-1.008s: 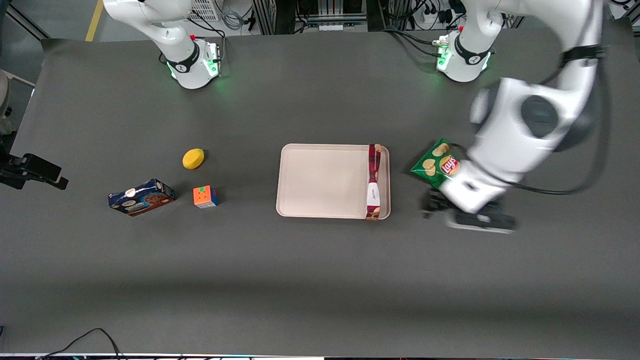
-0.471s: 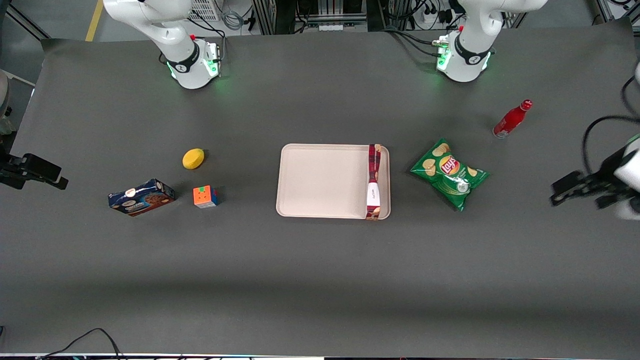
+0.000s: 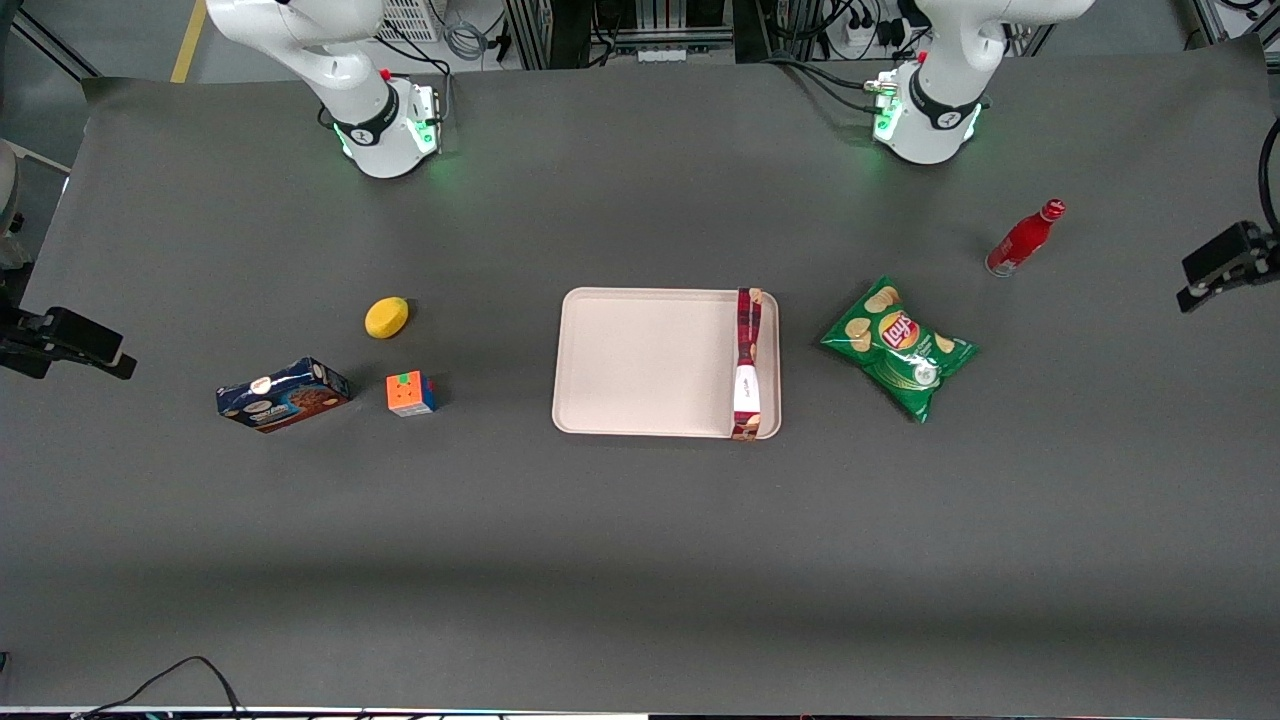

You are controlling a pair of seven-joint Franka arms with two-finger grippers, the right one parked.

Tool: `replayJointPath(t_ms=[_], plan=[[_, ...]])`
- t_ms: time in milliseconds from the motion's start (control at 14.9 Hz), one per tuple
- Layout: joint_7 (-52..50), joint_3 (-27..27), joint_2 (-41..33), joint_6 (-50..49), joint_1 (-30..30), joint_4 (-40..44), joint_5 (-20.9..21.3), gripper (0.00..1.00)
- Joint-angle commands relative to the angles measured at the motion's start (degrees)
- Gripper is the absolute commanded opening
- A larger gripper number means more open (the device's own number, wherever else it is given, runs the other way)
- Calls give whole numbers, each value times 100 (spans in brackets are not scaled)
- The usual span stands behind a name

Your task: Place red cookie box on tray

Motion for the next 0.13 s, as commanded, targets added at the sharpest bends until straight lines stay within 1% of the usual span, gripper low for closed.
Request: replayJointPath(t_ms=[0,67], plan=[[113,-52,-284,-29,36,-341,88,100],[113,-52,-284,-29,36,-350,88,100]])
